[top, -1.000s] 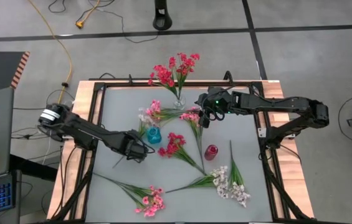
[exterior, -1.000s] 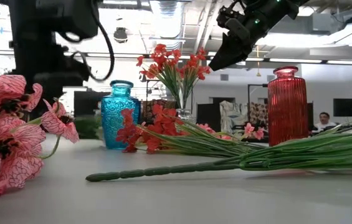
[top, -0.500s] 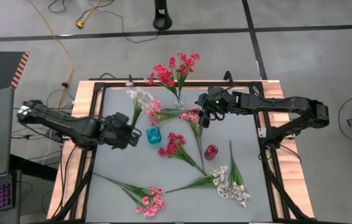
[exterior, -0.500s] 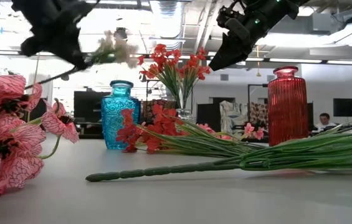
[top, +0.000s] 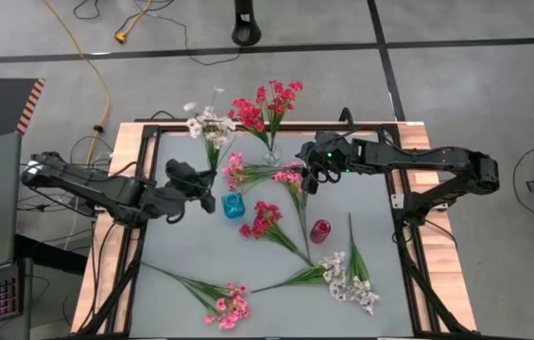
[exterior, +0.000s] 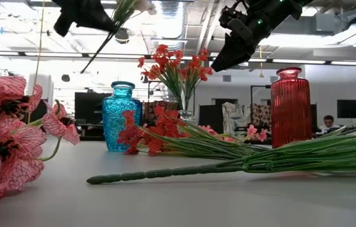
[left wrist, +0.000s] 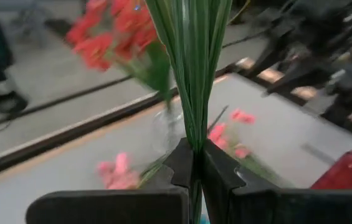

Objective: Sort flowers into vase by color
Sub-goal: Put the left white flower into the blue vase

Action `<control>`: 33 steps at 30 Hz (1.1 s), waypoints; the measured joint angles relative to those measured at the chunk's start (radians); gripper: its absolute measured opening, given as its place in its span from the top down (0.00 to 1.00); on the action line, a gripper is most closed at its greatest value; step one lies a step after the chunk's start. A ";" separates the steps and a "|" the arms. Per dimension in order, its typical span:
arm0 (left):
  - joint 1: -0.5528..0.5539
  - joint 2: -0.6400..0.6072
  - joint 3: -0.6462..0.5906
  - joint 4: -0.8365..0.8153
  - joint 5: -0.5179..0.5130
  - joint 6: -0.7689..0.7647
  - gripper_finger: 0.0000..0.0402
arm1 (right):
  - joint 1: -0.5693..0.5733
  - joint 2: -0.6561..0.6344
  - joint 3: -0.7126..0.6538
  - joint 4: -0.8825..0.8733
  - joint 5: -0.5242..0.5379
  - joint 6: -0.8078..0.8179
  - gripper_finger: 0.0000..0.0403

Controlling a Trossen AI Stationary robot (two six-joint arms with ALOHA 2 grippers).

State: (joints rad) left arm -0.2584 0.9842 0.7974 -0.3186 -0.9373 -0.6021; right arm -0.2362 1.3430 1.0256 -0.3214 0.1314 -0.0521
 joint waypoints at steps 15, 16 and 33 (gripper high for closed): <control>0.059 -0.001 -0.264 0.732 0.230 0.408 1.00 | 0.000 0.000 0.000 0.001 0.000 0.000 0.44; 0.070 -0.001 -0.280 0.754 0.253 0.405 1.00 | 0.000 0.000 0.000 0.001 0.000 0.000 0.44; 0.149 -0.001 -0.329 0.797 0.413 0.418 0.97 | 0.000 0.000 0.000 0.001 0.000 0.002 0.44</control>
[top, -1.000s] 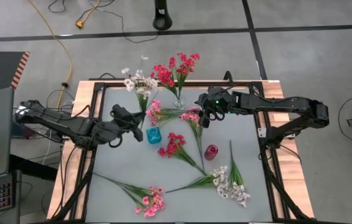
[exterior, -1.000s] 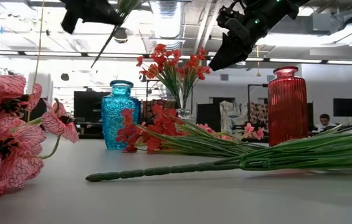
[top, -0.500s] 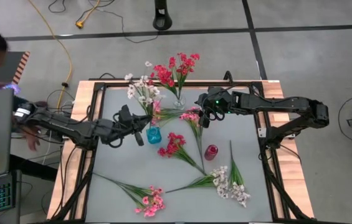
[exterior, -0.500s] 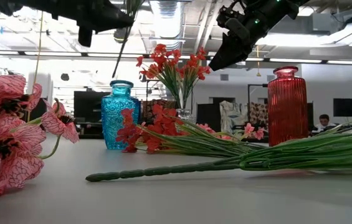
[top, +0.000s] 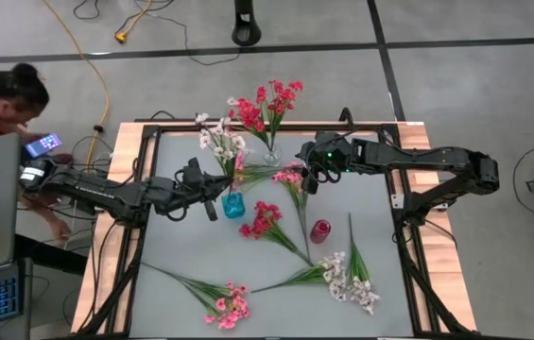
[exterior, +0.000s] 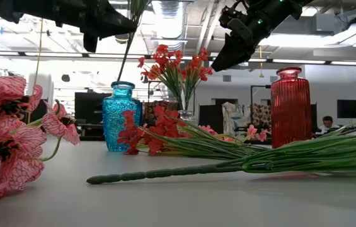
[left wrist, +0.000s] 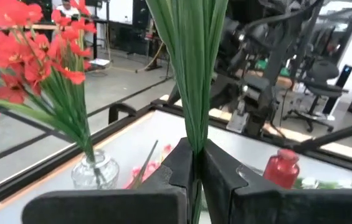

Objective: Sort flowers into vase by color
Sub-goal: Put the left white flower into the blue vase

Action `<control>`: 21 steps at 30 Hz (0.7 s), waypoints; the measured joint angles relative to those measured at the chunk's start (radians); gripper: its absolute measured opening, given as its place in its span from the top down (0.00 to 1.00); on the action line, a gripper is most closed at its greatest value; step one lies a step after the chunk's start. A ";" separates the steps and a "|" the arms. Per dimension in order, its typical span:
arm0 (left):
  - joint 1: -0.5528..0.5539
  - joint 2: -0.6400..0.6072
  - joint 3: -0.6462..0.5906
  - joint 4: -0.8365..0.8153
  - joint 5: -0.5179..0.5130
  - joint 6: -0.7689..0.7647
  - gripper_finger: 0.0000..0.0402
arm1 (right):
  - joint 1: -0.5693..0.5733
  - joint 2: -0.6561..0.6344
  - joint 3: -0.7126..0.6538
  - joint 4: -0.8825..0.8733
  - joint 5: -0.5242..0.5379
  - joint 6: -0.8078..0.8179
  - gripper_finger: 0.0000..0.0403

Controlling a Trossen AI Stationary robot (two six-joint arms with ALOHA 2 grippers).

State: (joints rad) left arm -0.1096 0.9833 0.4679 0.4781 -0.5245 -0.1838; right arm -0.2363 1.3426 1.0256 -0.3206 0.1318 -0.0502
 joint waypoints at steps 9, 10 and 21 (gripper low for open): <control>0.000 0.000 0.000 -0.082 0.000 -0.001 0.96 | 0.000 0.000 0.000 0.000 0.000 0.000 0.44; 0.000 0.000 0.000 -0.097 0.000 -0.001 0.96 | 0.000 0.000 0.000 0.000 0.000 0.000 0.44; 0.000 0.000 0.000 -0.228 -0.003 -0.058 0.85 | 0.000 0.000 0.000 0.000 0.000 -0.003 0.44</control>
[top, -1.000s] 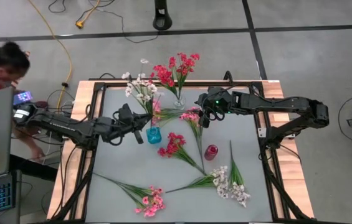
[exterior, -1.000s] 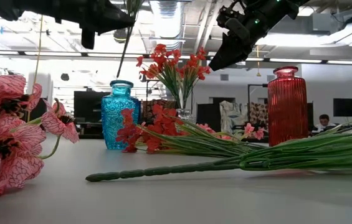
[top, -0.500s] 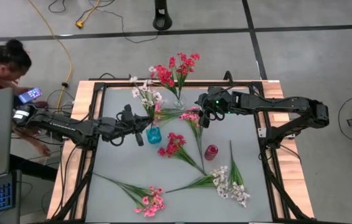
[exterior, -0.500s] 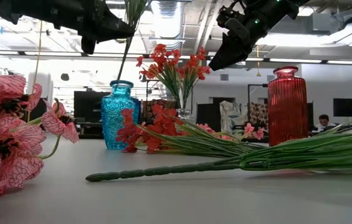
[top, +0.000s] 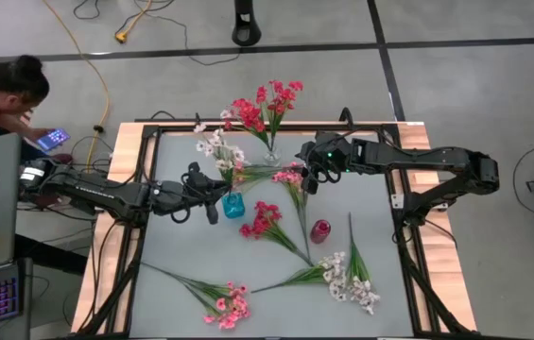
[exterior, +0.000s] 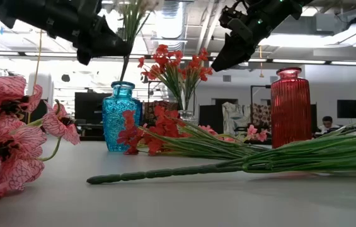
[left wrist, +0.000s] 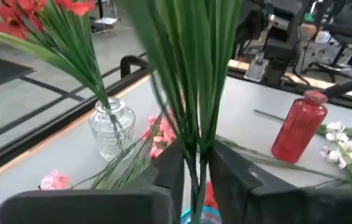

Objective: Sort flowers into vase by color
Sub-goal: Put the left white flower into the blue vase

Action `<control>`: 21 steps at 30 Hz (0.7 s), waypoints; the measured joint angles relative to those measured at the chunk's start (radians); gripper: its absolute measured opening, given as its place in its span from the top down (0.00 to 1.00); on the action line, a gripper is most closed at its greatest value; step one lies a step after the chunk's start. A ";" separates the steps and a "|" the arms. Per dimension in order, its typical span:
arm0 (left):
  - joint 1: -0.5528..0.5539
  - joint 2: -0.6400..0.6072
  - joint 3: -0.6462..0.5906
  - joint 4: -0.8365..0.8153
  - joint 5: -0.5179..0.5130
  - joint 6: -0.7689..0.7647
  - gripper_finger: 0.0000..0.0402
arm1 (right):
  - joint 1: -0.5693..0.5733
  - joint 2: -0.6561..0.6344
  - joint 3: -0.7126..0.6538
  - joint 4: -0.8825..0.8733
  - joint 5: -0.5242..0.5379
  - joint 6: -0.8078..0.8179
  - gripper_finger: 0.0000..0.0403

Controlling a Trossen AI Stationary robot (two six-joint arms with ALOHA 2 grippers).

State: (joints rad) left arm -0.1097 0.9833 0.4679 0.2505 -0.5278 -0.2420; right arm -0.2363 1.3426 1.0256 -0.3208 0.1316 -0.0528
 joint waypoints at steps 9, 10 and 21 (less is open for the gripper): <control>0.000 -0.016 0.000 -0.058 0.060 0.026 0.59 | -0.013 0.004 0.000 -0.002 0.000 0.000 0.44; 0.000 -0.022 0.000 -0.071 0.071 0.032 0.57 | -0.020 0.005 0.001 -0.008 0.000 0.000 0.44; -0.009 -0.140 0.000 -0.170 0.113 0.029 0.53 | -0.134 0.134 0.002 -0.093 0.001 -0.081 0.44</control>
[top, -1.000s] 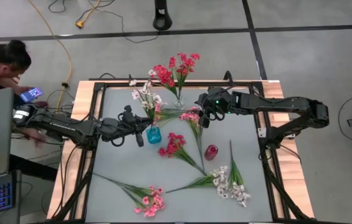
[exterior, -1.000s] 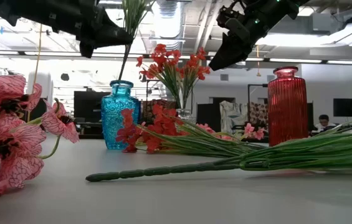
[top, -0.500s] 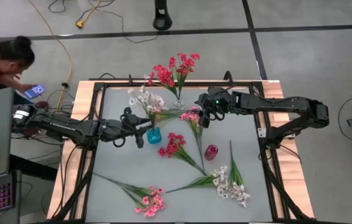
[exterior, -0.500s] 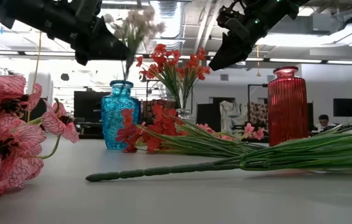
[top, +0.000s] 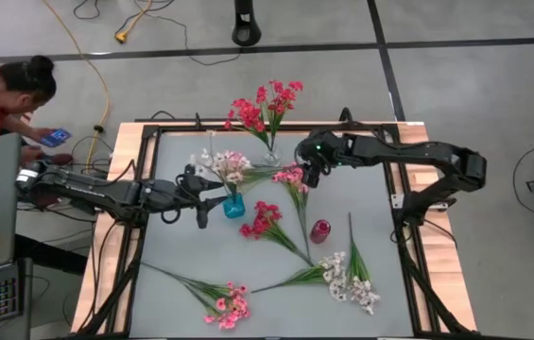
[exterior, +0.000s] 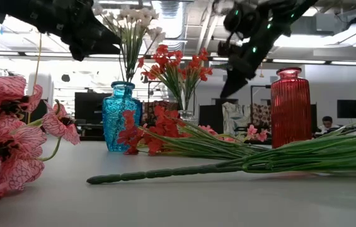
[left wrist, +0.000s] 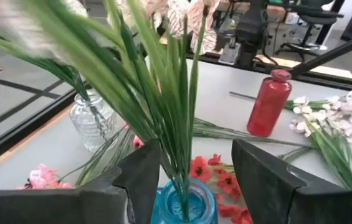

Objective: Sort flowers into vase by color
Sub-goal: Put the left white flower into the blue vase, then put the top pink flower into the red vase

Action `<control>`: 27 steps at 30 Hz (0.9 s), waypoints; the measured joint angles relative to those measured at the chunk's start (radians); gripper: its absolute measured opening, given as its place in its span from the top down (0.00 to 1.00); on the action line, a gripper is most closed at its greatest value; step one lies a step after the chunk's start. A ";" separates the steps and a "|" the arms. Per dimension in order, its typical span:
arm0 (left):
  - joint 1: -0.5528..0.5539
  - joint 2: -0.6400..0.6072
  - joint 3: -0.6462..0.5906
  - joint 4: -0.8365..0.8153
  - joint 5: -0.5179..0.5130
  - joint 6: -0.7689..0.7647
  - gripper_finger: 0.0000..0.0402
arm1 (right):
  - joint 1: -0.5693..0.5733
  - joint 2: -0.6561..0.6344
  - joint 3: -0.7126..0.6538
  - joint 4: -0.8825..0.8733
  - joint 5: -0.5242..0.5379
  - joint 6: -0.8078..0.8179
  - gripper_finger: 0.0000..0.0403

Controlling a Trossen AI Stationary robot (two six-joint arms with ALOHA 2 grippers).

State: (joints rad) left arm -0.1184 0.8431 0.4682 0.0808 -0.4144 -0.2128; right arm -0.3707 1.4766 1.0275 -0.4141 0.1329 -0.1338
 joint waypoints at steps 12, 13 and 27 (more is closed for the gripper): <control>0.000 -0.044 0.000 -0.025 0.009 -0.009 0.53 | -0.145 0.151 0.000 -0.032 0.007 -0.107 0.44; 0.000 -0.042 0.000 -0.025 0.009 -0.009 0.53 | -0.153 0.163 -0.001 -0.037 0.007 -0.110 0.44; 0.000 -0.039 0.000 -0.023 0.011 -0.016 0.53 | -0.153 0.232 -0.001 -0.043 -0.004 -0.164 0.44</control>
State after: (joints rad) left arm -0.1181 0.8040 0.4683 0.0578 -0.4030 -0.2283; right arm -0.5237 1.7085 1.0264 -0.4568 0.1287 -0.2974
